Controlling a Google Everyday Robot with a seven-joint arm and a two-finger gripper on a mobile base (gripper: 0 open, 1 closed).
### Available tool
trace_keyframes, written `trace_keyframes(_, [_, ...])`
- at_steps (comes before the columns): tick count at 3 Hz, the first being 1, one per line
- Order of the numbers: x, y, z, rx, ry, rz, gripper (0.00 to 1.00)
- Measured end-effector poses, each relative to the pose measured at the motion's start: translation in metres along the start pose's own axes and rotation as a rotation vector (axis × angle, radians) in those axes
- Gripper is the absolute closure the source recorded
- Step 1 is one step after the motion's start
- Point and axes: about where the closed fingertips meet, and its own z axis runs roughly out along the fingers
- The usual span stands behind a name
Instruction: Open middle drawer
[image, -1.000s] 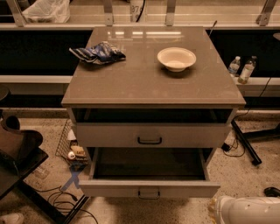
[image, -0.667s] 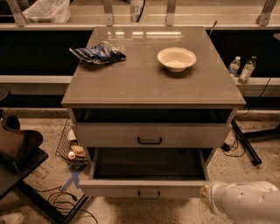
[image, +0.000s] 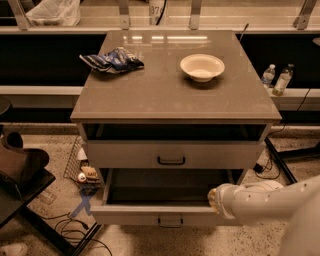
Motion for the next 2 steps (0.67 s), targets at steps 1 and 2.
trace_keyframes(1, [0.012,-0.021,0.037,0.013,-0.004,-0.015,1.0])
trace_keyframes(2, [0.043,-0.036,0.095,-0.016,0.036,0.016,1.0])
